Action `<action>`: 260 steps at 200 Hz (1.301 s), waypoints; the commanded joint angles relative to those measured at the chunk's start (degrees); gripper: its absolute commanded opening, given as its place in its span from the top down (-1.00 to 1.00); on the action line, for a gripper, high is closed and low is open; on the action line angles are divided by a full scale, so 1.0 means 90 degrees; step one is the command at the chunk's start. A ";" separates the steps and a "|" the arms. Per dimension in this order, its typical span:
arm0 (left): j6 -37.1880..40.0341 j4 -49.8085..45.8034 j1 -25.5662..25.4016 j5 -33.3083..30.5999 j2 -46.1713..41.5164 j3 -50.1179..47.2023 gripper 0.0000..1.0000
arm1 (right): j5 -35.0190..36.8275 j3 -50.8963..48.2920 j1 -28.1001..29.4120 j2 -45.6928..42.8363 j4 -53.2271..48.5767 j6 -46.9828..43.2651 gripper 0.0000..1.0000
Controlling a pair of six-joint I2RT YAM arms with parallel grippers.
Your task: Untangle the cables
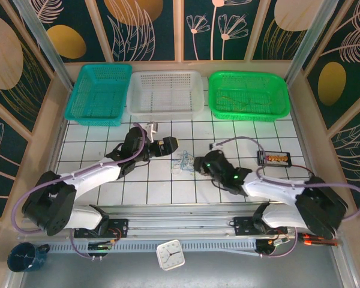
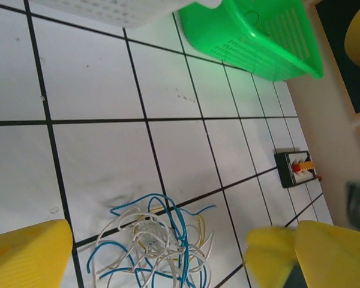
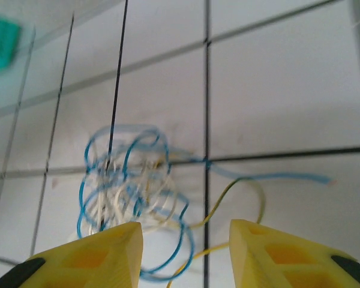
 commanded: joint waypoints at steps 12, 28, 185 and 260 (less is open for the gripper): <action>0.0438 -0.0154 -0.0121 0.0393 0.0461 0.0553 -0.83 | -0.0795 -0.0489 -0.0921 -0.0787 0.0300 0.0422 0.07; 0.0721 -0.0480 -0.0361 0.0258 0.0766 0.0839 -0.80 | -0.1169 -0.0513 -0.1198 -0.0849 0.0286 0.0430 0.06; 0.1269 -0.0929 -0.0816 -0.0027 0.2384 0.1627 -0.26 | -0.1547 -0.0791 -0.1305 -0.0471 0.0819 0.0666 0.06; 0.1197 -0.0479 -0.0822 0.0352 0.2553 0.1522 0.70 | -0.1486 -0.0738 -0.1312 -0.0496 0.0859 0.0664 0.06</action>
